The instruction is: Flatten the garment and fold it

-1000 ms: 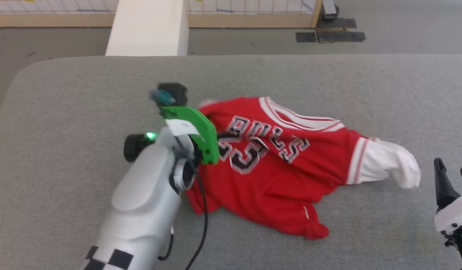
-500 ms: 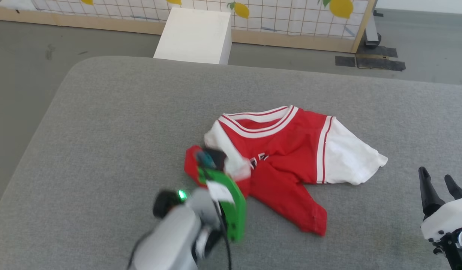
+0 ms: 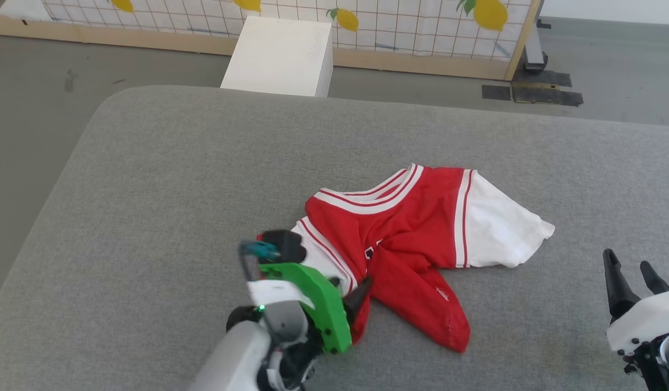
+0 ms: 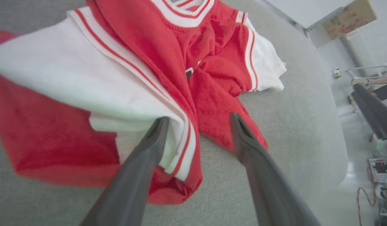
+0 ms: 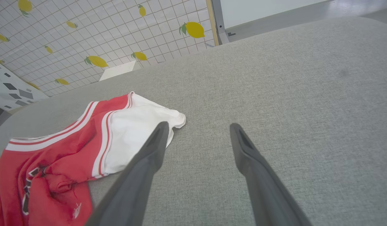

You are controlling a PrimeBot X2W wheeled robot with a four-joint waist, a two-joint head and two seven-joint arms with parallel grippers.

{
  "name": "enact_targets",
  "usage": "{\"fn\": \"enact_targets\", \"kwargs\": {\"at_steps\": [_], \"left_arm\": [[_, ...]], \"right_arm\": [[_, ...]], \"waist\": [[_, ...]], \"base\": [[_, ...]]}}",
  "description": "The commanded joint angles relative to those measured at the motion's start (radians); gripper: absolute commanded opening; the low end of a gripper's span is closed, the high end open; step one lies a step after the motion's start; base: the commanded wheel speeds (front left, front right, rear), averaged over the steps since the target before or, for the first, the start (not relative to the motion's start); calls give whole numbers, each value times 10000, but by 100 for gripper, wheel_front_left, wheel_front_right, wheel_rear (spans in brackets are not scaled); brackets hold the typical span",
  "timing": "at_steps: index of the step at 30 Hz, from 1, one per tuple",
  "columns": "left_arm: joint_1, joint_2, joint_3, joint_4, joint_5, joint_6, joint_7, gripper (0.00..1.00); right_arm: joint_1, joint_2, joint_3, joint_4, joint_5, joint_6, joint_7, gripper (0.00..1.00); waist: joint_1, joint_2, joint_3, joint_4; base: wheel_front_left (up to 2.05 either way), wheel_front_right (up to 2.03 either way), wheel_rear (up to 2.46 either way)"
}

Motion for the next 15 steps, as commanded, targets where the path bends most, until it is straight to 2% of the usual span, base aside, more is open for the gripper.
{"fn": "enact_targets", "kwargs": {"at_steps": [1,5,7,10,13,15], "left_arm": [[295,-33,272,-392,-334,6,-113,100],[748,130,1271,-1640,-885,139,-732,100],[911,380,1789,-2056,-650,358,-1369,100],[995,930,2265,-2256,452,680,-2715,100],[1036,1388,2245,-2072,1823,865,-4183,100],[1059,1476,2176,-1886,2406,908,-5076,100]], "right_arm": [[89,17,-18,40,44,-15,-112,100],[124,19,-18,74,48,-15,-112,100],[96,19,34,56,22,-15,-68,100],[-42,-31,159,-1,-57,-15,61,100],[-308,-257,371,20,-168,-15,333,100],[-563,-451,588,89,-306,-15,603,100]], "waist": [[0,0,-9,15],[0,0,27,64],[0,0,67,113],[0,0,142,172],[0,0,228,254],[0,0,287,287]], "base": [[0,0,0],[0,0,0],[0,0,0],[0,0,0],[0,0,0],[0,0,0]]}}
